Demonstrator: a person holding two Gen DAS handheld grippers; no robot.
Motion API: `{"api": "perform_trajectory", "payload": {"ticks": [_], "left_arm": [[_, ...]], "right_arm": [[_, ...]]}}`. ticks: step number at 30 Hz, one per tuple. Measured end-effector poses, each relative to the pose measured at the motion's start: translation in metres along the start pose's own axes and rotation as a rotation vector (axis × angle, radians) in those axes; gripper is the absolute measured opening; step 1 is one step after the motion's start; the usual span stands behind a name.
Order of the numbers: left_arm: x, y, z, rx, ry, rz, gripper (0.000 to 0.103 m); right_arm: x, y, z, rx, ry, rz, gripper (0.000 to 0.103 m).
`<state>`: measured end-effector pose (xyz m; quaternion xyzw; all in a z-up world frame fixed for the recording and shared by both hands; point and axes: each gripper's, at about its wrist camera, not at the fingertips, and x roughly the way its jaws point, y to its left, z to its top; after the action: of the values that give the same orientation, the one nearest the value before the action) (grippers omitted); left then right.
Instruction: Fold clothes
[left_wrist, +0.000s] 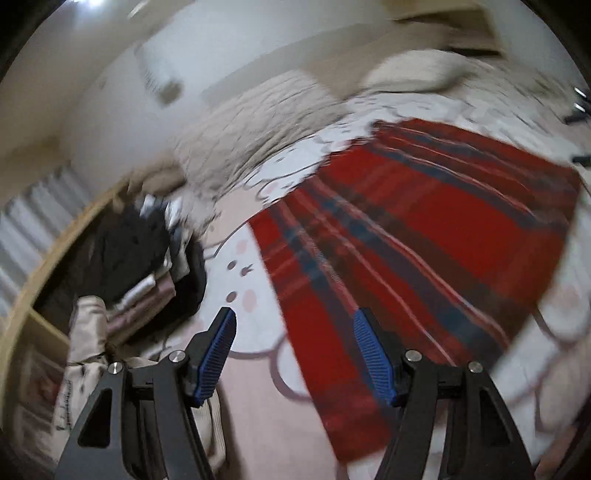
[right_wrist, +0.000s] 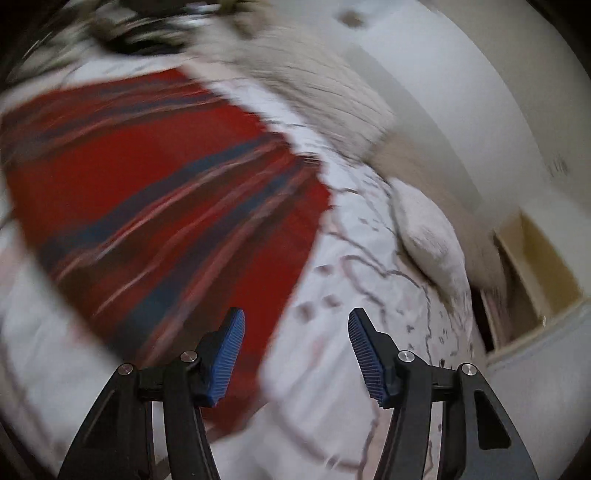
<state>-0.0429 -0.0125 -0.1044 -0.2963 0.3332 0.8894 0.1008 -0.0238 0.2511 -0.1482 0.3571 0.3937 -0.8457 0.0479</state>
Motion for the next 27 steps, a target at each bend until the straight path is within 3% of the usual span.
{"api": "perform_trajectory", "payload": {"ticks": [1,7,13,17,24,27], "left_arm": [[-0.009,-0.016,-0.007,0.065,-0.017,0.003,0.065],[-0.029,-0.106,-0.054,0.502,-0.104,0.112,0.065],[-0.003,-0.141,-0.079,0.725,-0.098,0.220,0.065],[0.018,-0.143,-0.093,0.825,-0.094,0.260,0.065],[0.044,-0.136,-0.085,0.842,-0.104,0.266,0.065],[0.057,-0.129,-0.083,0.835,-0.087,0.291,0.050]], "right_arm": [[-0.012,0.026,-0.006,-0.077,-0.030,0.014,0.048],[-0.041,0.128,-0.015,-0.406,-0.216,-0.030,0.048],[-0.019,0.171,0.011,-0.528,-0.271,-0.085,0.048],[-0.003,0.187,0.023,-0.613,-0.316,-0.149,0.048],[0.011,0.200,0.037,-0.697,-0.367,-0.204,0.047],[0.015,0.196,0.037,-0.693,-0.383,-0.197,0.041]]}}
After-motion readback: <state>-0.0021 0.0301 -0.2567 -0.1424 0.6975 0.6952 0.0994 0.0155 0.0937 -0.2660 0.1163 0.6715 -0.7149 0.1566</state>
